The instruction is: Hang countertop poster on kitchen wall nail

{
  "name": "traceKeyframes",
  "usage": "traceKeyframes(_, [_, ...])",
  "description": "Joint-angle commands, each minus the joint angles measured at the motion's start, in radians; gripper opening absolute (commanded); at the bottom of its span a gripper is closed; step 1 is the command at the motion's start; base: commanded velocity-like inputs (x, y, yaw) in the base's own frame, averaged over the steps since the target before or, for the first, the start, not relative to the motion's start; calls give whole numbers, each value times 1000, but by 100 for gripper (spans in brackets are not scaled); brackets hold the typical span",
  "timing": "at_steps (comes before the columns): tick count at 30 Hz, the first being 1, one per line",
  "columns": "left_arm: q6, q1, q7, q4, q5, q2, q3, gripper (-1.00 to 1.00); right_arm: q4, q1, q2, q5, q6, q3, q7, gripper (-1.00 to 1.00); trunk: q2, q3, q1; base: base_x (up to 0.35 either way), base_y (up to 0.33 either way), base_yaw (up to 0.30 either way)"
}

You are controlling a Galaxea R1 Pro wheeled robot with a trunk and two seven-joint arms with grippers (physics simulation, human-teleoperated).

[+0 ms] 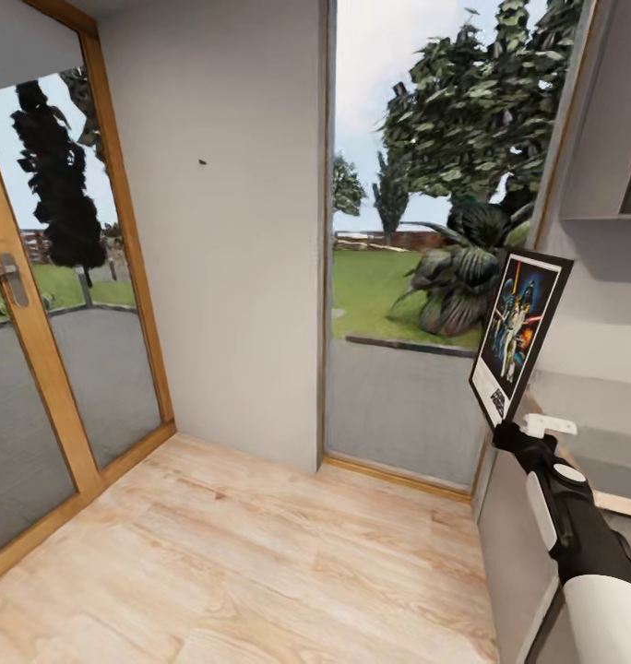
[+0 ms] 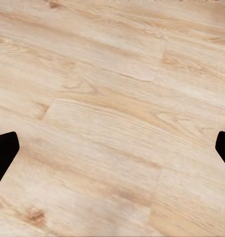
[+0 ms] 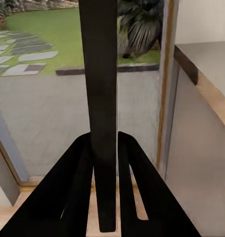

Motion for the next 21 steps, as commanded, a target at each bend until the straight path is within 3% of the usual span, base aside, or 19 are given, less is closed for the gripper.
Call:
traceKeyframes(1, [-2, 0, -1, -1, -2, -1, 2, 100, -2, -1, 1, -2, 6, -1, 7, -100, -1, -1, 0, 204, 296, 0])
traceKeyframes(9, [0, 0, -1, -1, -1, -1, 2, 100, -3, 0, 2, -3, 8, 2, 10, -100, -1, -1, 0, 182, 249, 0])
traceKeyframes(18, [-2, 0, -1, -3, -1, -1, 2, 100, -3, 0, 7, -3, 7, 21, 11, -100, -1, -1, 0, 14, 18, 0])
traceKeyframes(21, [-2, 0, -1, -3, -1, -1, 2, 100, -3, 0, 8, -3, 7, 22, 11, -100, 20, 9, -11, 0, 0, 0])
